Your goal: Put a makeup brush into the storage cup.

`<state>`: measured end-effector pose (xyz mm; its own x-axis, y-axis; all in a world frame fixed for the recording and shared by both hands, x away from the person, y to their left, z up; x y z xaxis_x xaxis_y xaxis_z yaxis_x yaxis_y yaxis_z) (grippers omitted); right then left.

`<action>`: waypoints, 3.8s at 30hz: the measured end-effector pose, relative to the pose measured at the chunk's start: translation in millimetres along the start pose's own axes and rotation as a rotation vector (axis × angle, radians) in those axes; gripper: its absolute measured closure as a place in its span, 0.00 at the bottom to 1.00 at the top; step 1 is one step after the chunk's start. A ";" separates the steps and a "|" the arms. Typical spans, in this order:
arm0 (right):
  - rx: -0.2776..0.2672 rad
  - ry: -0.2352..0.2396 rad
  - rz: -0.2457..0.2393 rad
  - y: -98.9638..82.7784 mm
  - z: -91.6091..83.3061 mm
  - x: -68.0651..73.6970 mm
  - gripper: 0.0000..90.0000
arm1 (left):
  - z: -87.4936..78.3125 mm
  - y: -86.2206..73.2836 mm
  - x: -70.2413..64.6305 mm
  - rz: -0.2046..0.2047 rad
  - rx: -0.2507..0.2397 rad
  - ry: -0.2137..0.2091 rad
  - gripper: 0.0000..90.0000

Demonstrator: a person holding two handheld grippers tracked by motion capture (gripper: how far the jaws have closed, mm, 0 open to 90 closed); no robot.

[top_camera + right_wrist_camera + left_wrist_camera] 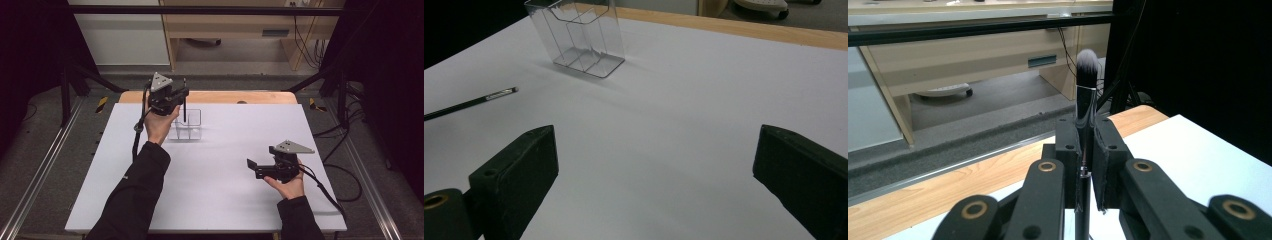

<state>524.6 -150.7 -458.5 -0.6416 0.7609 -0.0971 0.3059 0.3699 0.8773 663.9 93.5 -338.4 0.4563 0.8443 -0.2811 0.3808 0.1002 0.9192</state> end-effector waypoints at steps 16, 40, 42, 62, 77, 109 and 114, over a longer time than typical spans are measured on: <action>-0.005 -0.001 0.001 1.1 -1.7 -0.3 0.05 | 15.7 -0.2 16.5 -0.003 0.003 0.037 0.92; 0.000 0.001 -0.003 0.0 -0.3 0.6 0.05 | 25.1 -15.7 34.5 -0.008 0.018 0.063 0.92; 0.001 0.003 -0.004 -0.2 -0.1 0.9 0.05 | 24.6 -16.9 34.6 -0.006 0.016 0.063 0.92; 0.002 0.005 -0.004 -0.7 1.0 1.7 0.05 | 29.4 -44.9 39.7 0.005 0.039 0.069 0.92; 0.000 0.005 -0.003 -0.5 1.1 2.2 0.05 | 28.2 -65.3 42.4 0.014 0.067 0.083 0.92; -0.004 0.006 -0.006 2.0 -0.2 4.1 0.05 | -20.0 -85.8 48.0 0.021 0.116 0.073 0.68; -0.010 0.004 -0.005 3.2 -1.3 4.0 0.05 | -36.2 -83.0 44.5 0.033 0.094 0.061 0.59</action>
<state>522.1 -147.1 -455.4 -0.6456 0.7572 -0.0994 0.2961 0.3681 0.8814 623.5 141.8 -417.2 0.4210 0.8771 -0.2312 0.4416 0.0245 0.8969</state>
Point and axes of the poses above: each handheld gripper's, and its own axes: z roughly forward along the jaws, y roughly out of its top, x roughly to its left, the point moved 10 cm from there along z, roughly forward along the jaws, and after that the axes turned 15 degrees about -z, right-handed, at the moved point
